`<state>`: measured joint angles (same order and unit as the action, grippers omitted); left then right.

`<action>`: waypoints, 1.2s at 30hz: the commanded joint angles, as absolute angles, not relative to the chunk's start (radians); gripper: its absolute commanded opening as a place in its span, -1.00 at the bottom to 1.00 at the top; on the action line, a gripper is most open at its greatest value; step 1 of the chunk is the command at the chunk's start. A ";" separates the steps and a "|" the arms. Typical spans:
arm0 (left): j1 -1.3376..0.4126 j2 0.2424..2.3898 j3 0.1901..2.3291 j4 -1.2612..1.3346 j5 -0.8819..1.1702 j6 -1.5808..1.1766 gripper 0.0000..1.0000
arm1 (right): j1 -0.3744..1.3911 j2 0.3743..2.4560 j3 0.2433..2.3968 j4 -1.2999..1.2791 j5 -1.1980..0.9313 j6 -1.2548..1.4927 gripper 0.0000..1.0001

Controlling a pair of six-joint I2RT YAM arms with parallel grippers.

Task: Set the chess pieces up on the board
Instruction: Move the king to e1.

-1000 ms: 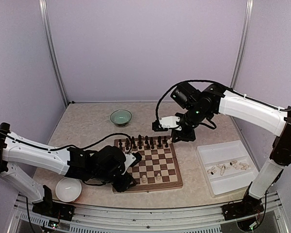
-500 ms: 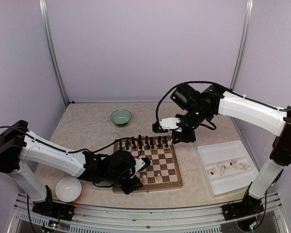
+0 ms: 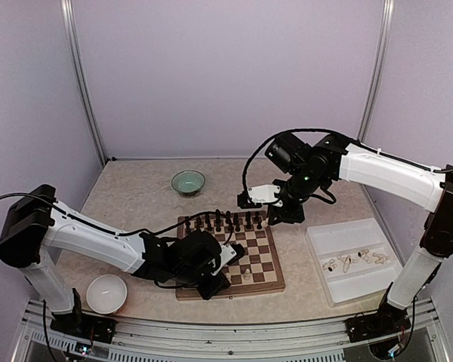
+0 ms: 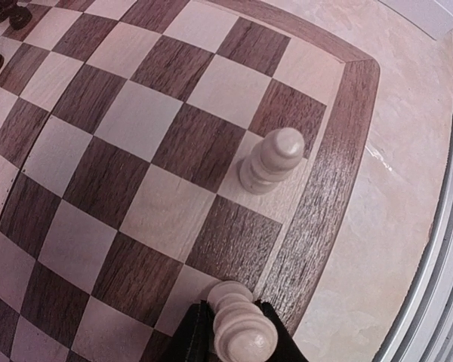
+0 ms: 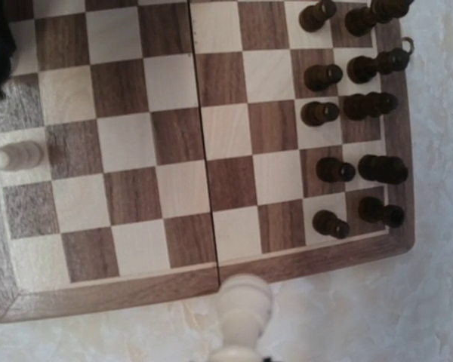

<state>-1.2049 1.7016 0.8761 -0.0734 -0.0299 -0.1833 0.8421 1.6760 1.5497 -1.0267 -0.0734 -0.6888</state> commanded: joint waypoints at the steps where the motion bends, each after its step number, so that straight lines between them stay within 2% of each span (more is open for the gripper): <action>1: -1.207 1.739 0.921 -0.052 -0.006 -0.152 -0.56 | 0.840 1.667 1.539 -1.018 -0.072 -0.685 -1.00; 15: -1.207 1.802 0.977 -0.056 0.009 -0.139 -0.59 | 0.841 1.671 1.534 -1.017 -0.073 -0.685 -1.00; 30: -1.195 1.758 0.950 -0.074 -0.025 -0.160 -0.63 | 0.841 1.676 1.528 -1.012 -0.089 -0.684 -1.00; 34: -1.196 1.760 0.950 -0.078 -0.027 -0.163 -0.63 | 0.841 1.678 1.532 -1.014 -0.095 -0.684 -1.00; 36: -1.197 1.755 0.948 -0.085 -0.029 -0.165 -0.56 | 0.841 1.678 1.533 -1.015 -0.098 -0.684 -1.00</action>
